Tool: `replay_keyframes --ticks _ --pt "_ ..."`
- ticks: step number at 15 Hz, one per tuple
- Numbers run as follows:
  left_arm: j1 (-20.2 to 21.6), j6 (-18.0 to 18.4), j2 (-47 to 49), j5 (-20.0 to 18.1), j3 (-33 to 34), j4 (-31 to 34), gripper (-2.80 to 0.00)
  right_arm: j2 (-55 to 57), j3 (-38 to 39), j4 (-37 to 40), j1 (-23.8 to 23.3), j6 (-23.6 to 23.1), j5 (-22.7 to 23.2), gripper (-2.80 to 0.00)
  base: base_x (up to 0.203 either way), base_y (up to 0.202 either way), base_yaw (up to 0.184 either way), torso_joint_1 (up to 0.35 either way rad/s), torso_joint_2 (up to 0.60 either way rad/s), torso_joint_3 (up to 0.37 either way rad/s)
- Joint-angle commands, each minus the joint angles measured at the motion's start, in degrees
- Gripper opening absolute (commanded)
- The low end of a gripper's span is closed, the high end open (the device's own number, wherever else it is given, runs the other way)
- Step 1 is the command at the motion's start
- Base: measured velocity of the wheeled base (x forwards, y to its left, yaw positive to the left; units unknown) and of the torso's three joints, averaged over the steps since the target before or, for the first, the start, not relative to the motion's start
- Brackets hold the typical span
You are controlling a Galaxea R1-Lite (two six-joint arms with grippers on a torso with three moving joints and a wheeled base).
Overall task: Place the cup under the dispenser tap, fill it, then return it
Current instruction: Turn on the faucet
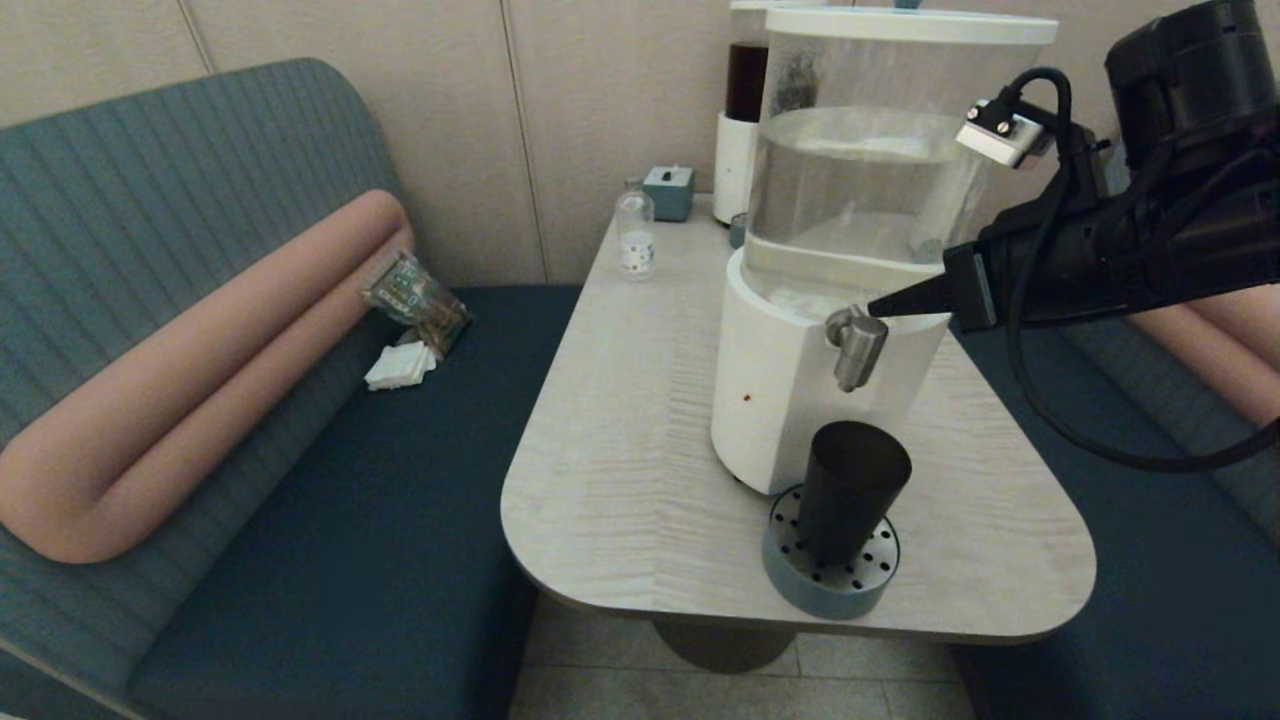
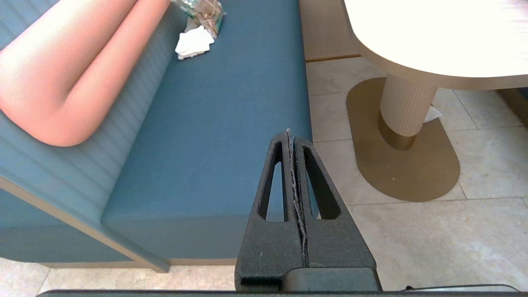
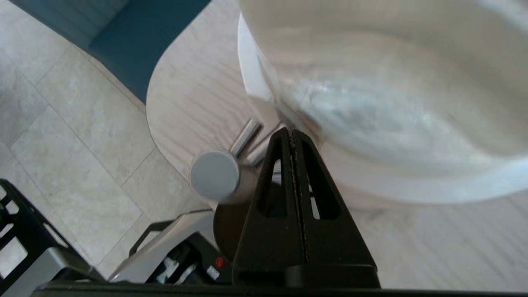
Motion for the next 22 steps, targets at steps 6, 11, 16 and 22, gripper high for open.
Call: replay_keyframes --ticks 6,11,16,22 --pt "0.02 0.06 0.08 0.0 0.02 0.01 -2.8 1.63 -0.9 -0.28 1.46 0.32 0.15 -2.8 0.0 0.0 0.0 0.0 0.0 0.0" --pt "0.02 0.06 0.08 0.0 0.02 0.01 -2.8 2.07 -0.9 -0.28 1.82 0.32 0.24 -2.8 0.0 0.0 0.0 0.0 0.0 0.0" --pt "0.02 0.06 0.08 0.0 -0.04 0.01 -2.8 2.95 -1.95 -0.28 2.26 0.67 0.41 -2.8 0.0 0.0 0.0 0.0 0.0 0.0" --pt "0.02 0.06 0.08 0.0 0.02 0.01 -2.8 3.45 -3.17 -0.28 3.37 0.84 1.03 -2.8 0.0 0.0 0.0 0.0 0.0 0.0"
